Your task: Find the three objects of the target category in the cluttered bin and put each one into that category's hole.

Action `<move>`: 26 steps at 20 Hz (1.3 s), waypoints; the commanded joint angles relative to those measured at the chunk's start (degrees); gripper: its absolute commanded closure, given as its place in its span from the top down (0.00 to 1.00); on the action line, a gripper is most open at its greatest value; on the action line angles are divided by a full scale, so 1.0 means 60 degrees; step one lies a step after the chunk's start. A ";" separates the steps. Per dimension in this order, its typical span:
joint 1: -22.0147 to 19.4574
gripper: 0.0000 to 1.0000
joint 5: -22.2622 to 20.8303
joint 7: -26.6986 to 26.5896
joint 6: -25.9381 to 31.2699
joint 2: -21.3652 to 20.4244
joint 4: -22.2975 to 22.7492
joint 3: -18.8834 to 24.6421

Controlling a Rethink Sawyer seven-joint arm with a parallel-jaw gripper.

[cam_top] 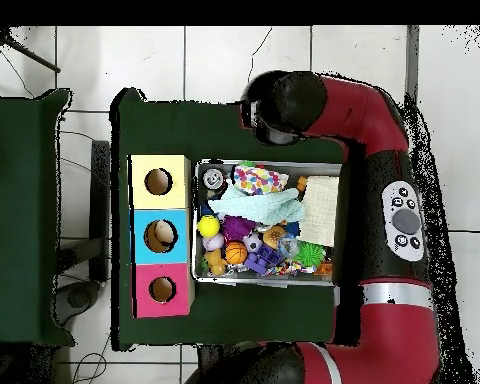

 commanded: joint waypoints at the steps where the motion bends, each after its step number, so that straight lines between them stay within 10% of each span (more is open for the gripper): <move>1: -0.0243 1.00 -0.0148 0.0271 -0.0547 -0.0087 0.1750 -0.0117; 26: 0.0234 1.00 -0.0155 0.2113 -0.0129 0.0059 0.1635 -0.1555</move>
